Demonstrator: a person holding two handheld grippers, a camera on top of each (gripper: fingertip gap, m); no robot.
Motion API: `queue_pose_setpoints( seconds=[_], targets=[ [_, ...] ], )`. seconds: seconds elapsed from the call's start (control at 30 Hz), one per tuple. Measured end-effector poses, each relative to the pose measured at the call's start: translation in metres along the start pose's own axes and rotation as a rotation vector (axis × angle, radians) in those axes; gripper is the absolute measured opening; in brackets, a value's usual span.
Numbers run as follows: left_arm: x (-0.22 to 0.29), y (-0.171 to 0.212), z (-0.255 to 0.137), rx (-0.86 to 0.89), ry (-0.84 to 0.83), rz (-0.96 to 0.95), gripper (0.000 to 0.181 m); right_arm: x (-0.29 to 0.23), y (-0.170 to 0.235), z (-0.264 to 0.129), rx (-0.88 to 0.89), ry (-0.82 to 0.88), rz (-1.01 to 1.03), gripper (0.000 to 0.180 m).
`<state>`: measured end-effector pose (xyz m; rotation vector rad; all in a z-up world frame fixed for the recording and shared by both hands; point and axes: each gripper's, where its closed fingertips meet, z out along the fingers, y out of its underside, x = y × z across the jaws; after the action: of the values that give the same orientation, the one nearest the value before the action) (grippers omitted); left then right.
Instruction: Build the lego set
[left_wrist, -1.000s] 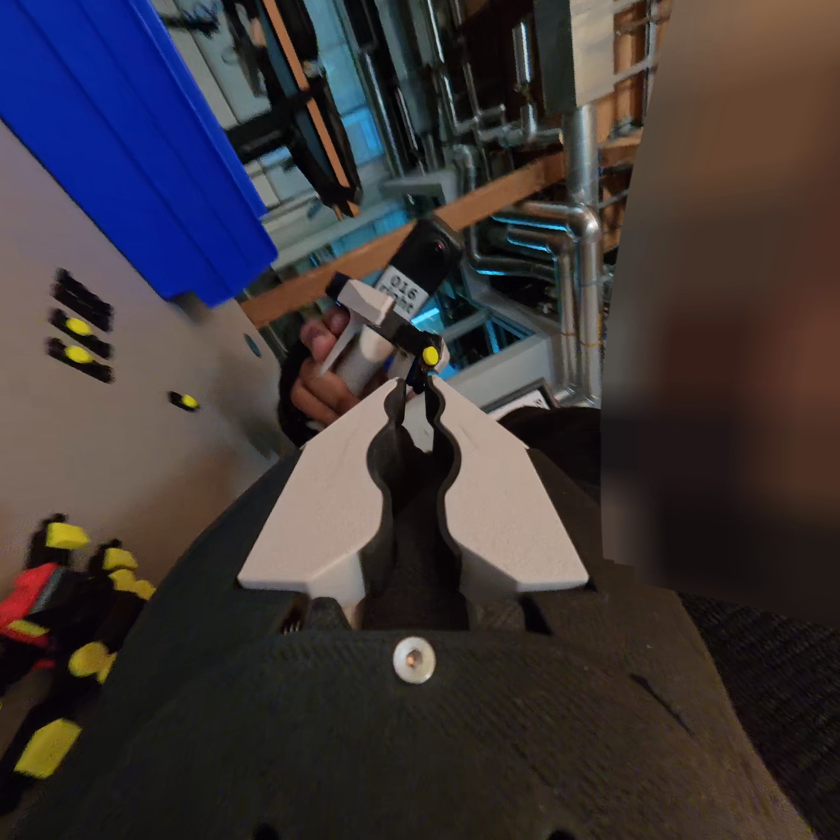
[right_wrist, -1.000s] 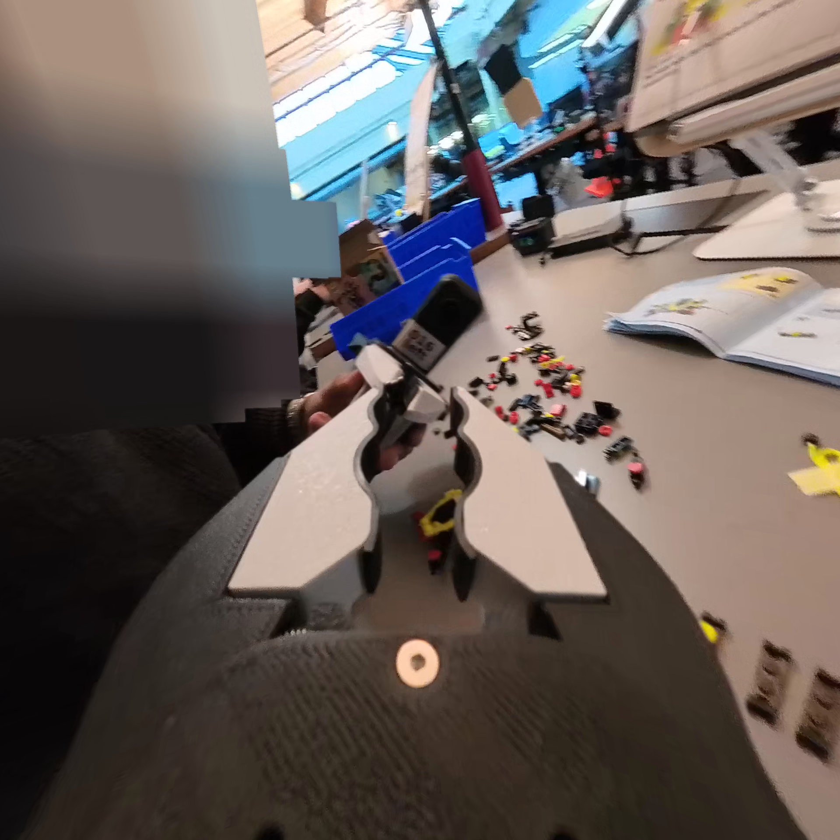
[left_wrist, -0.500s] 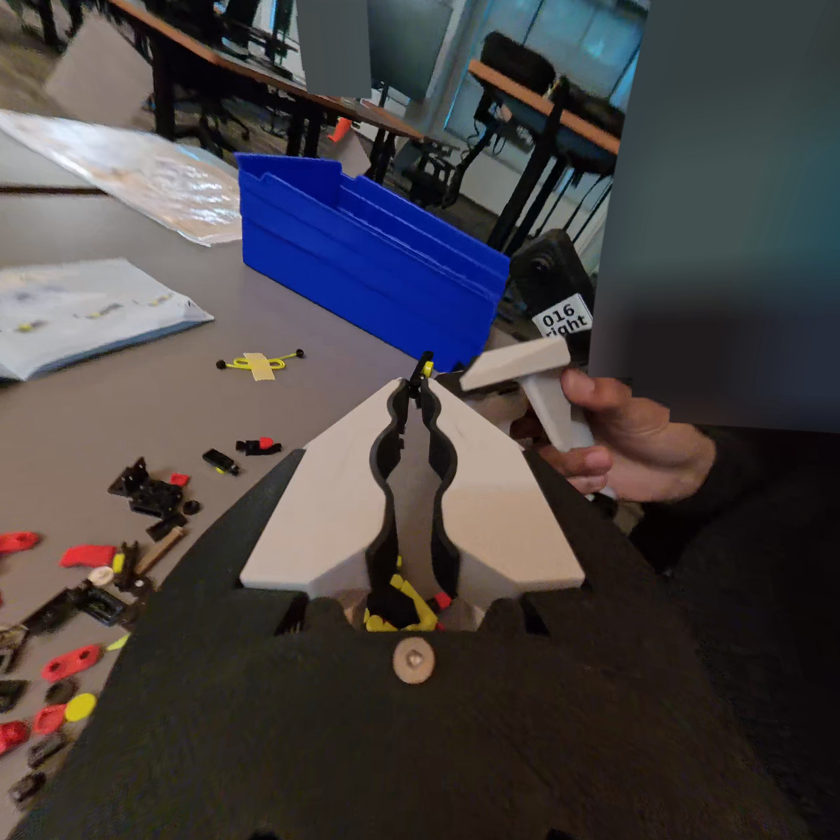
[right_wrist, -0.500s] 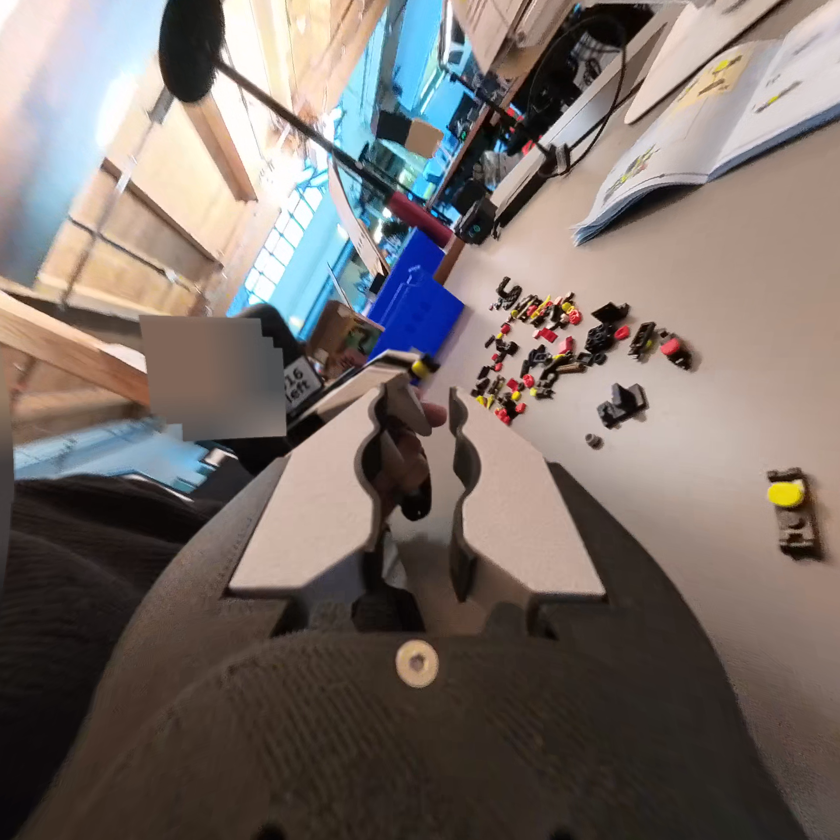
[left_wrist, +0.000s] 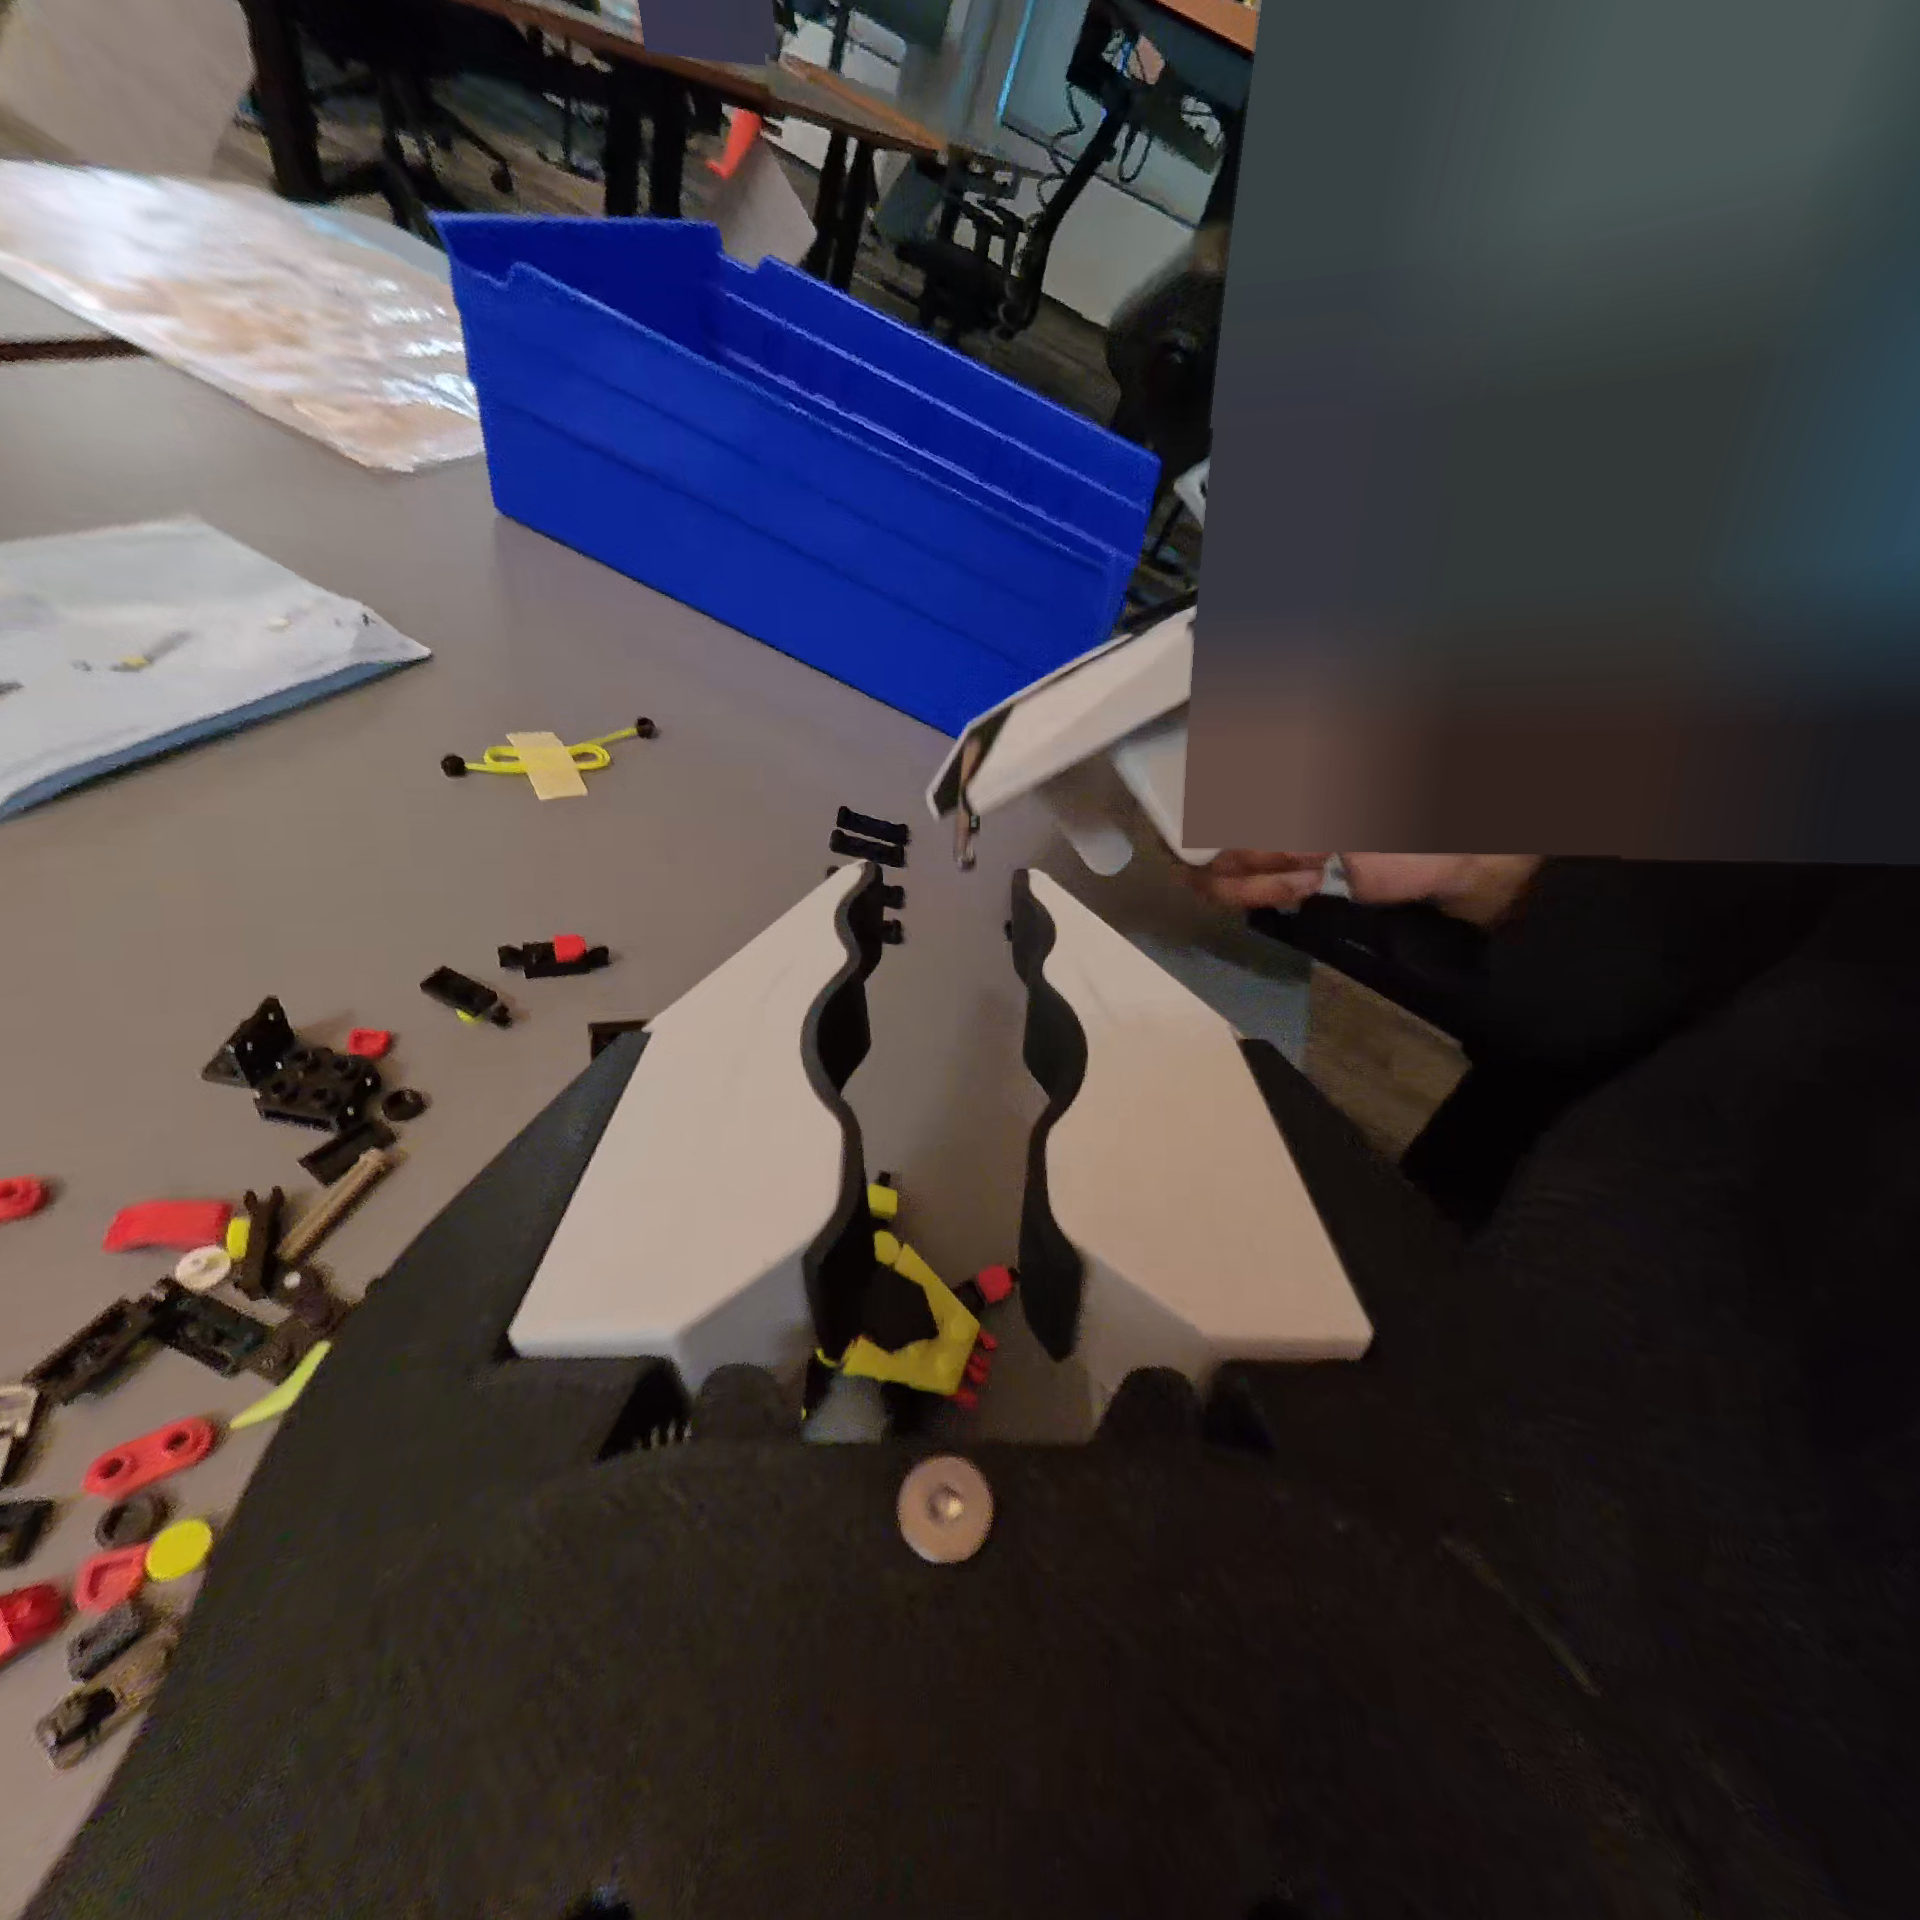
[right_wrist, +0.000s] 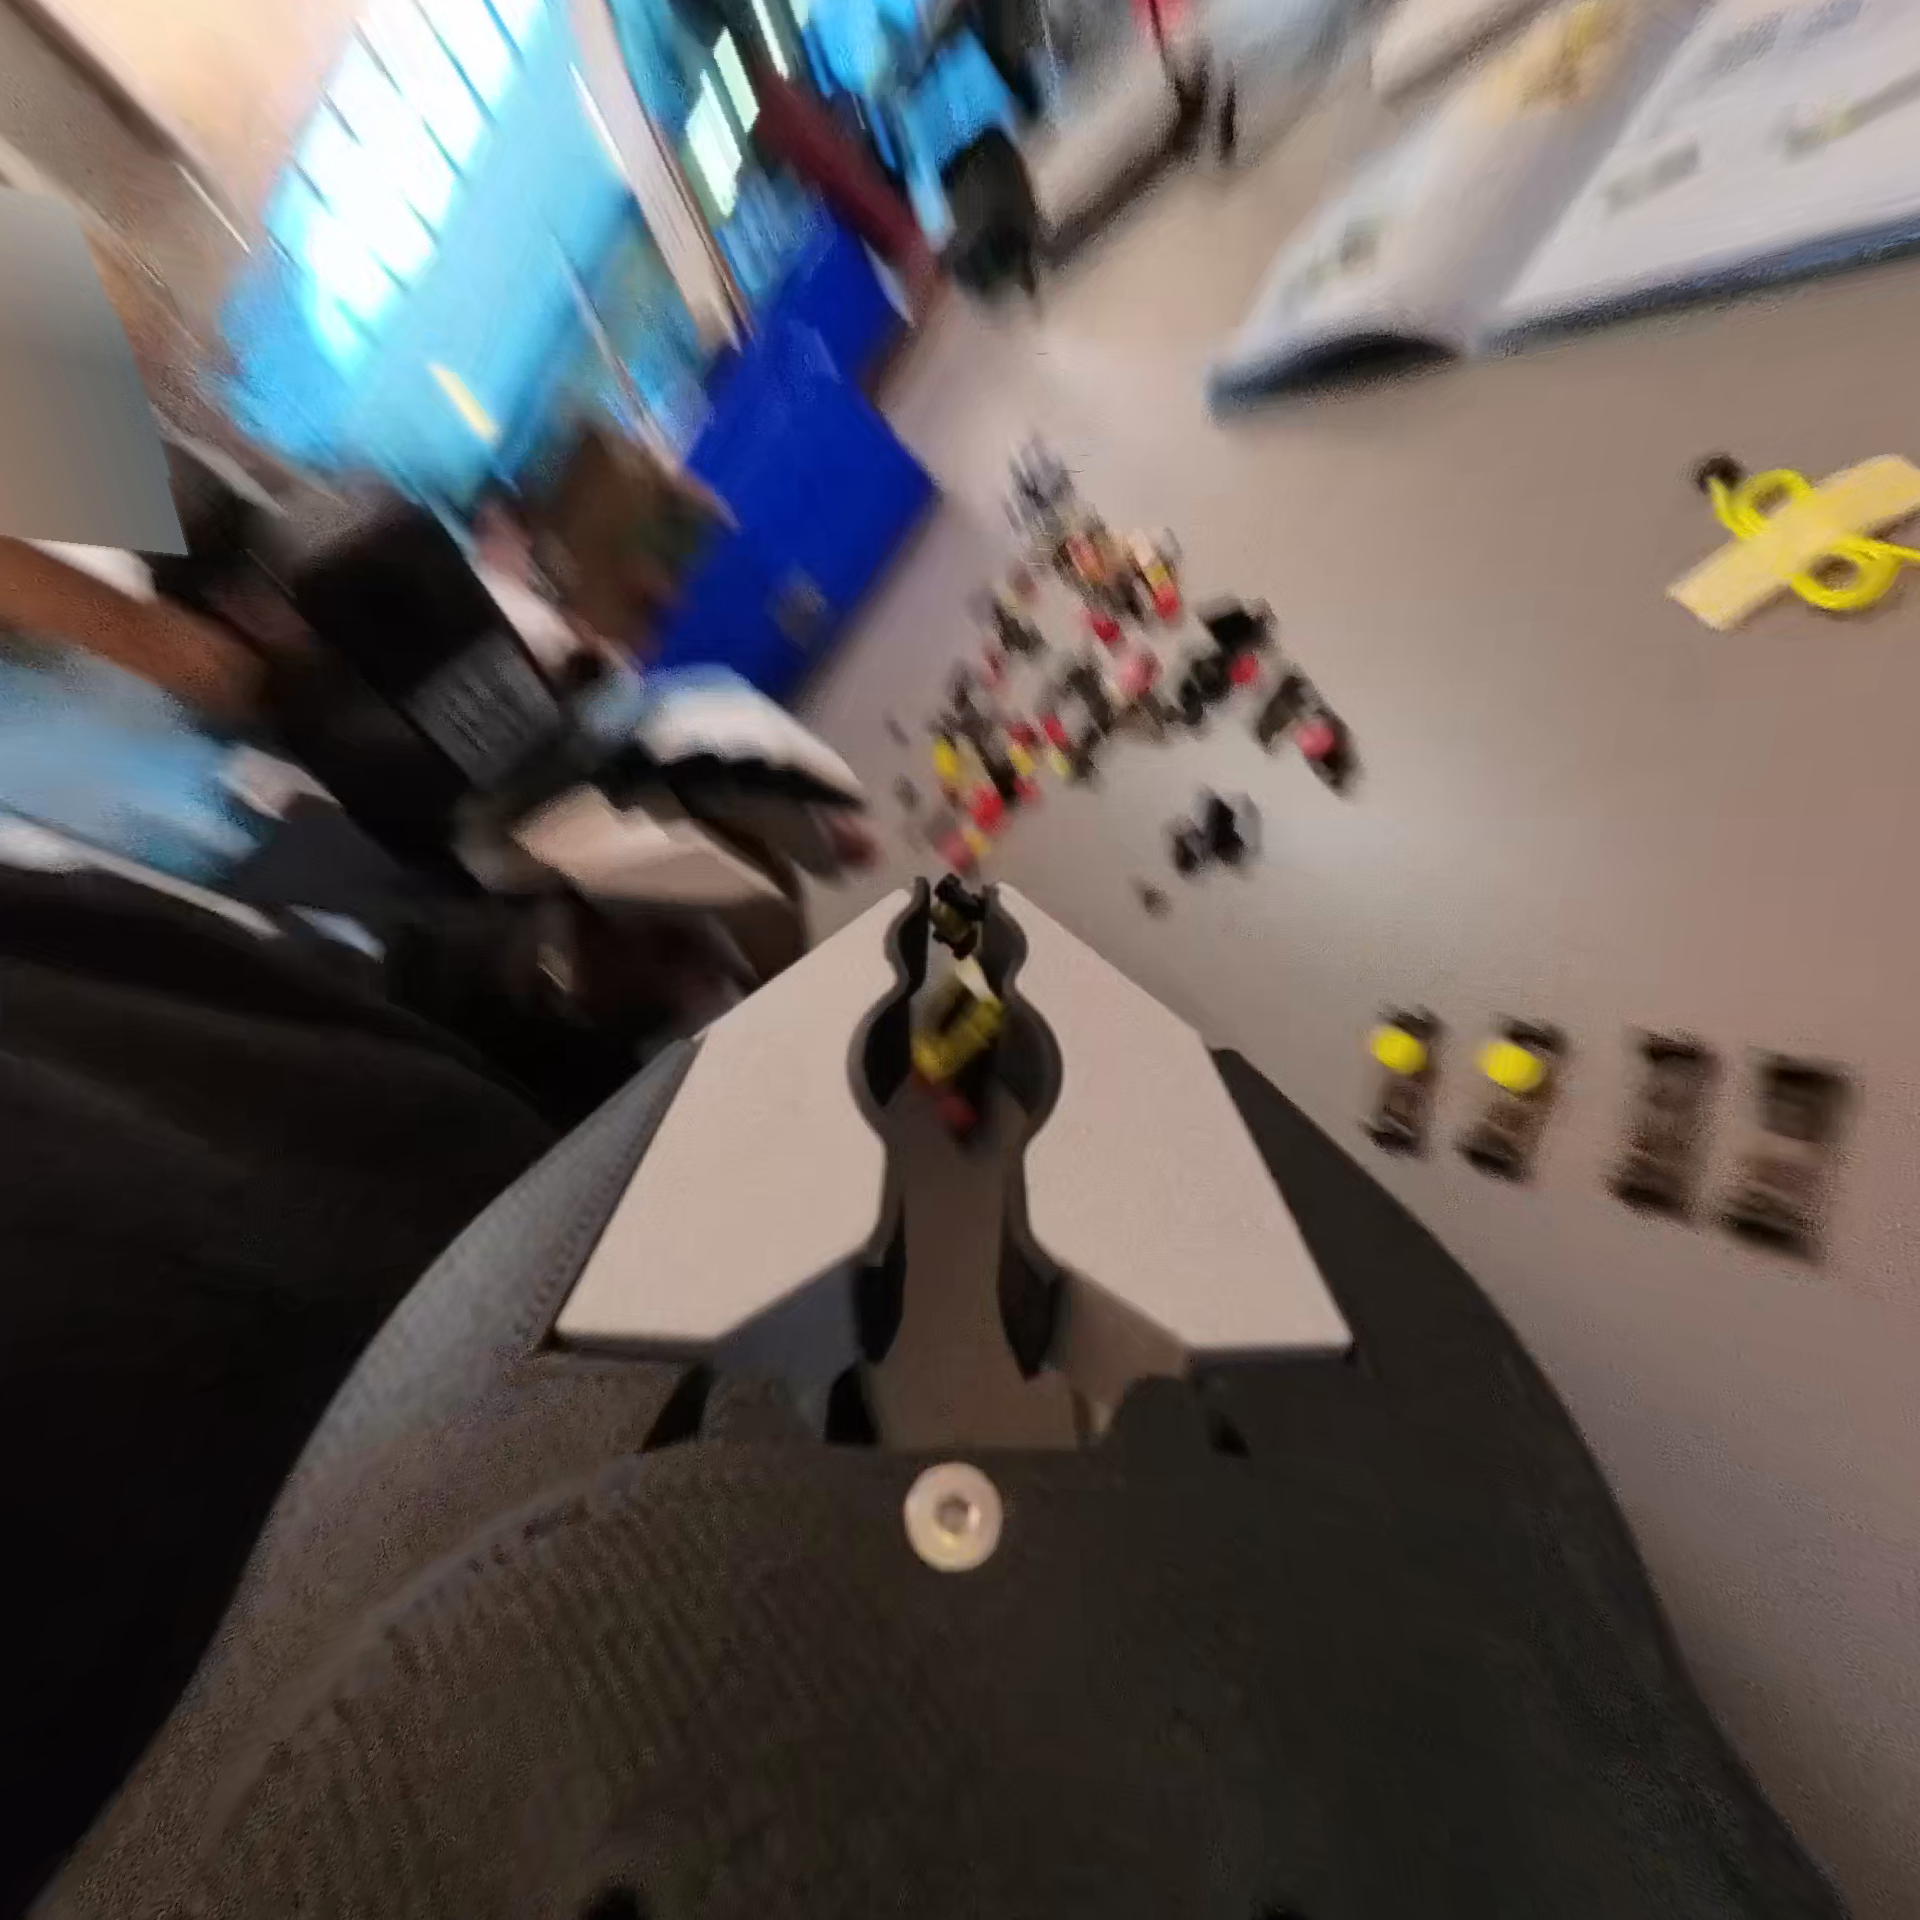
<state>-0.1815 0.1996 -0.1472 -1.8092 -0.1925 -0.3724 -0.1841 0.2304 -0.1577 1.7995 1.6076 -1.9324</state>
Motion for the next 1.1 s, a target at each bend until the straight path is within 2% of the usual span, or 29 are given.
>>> queue_pose_setpoints(
  seconds=[0.07, 0.17, 0.27, 0.37, 0.6, 0.73, 0.93, 1.03, 1.1],
  targets=[
    [-0.002, -0.003, -0.009, -0.001, 0.021, -0.059, 0.028, 0.026, 0.02, -0.008, -0.254, 0.211, -0.165, 0.008],
    [-0.008, -0.009, -0.025, 0.022, 0.012, -0.097, 0.03, 0.053, 0.033, -0.014, -0.47, 0.467, -0.349, 0.008],
    [-0.013, -0.007, -0.039, 0.028, -0.006, -0.107, 0.03, 0.068, 0.053, -0.009, -0.614, 0.547, -0.365, 0.008],
    [-0.018, 0.001, -0.05, 0.007, -0.024, -0.121, 0.03, 0.08, 0.057, -0.004, -0.67, 0.603, -0.389, 0.006],
    [-0.027, 0.0, -0.067, 0.034, -0.03, -0.145, 0.03, 0.086, 0.046, 0.012, -0.69, 0.687, -0.518, 0.006],
    [-0.029, 0.005, -0.066, 0.024, -0.016, -0.166, 0.03, 0.078, 0.046, 0.012, -0.657, 0.635, -0.476, 0.017],
    [-0.036, 0.008, -0.064, 0.019, -0.033, -0.163, 0.029, 0.05, 0.015, 0.001, -0.44, 0.541, -0.593, 0.013],
    [-0.04, 0.009, -0.062, 0.017, -0.041, -0.167, 0.029, 0.056, 0.017, -0.007, -0.43, 0.553, -0.65, 0.007],
    [-0.041, 0.01, -0.06, 0.01, -0.04, -0.171, 0.029, 0.058, 0.029, -0.001, -0.454, 0.496, -0.624, 0.008]
  ],
)
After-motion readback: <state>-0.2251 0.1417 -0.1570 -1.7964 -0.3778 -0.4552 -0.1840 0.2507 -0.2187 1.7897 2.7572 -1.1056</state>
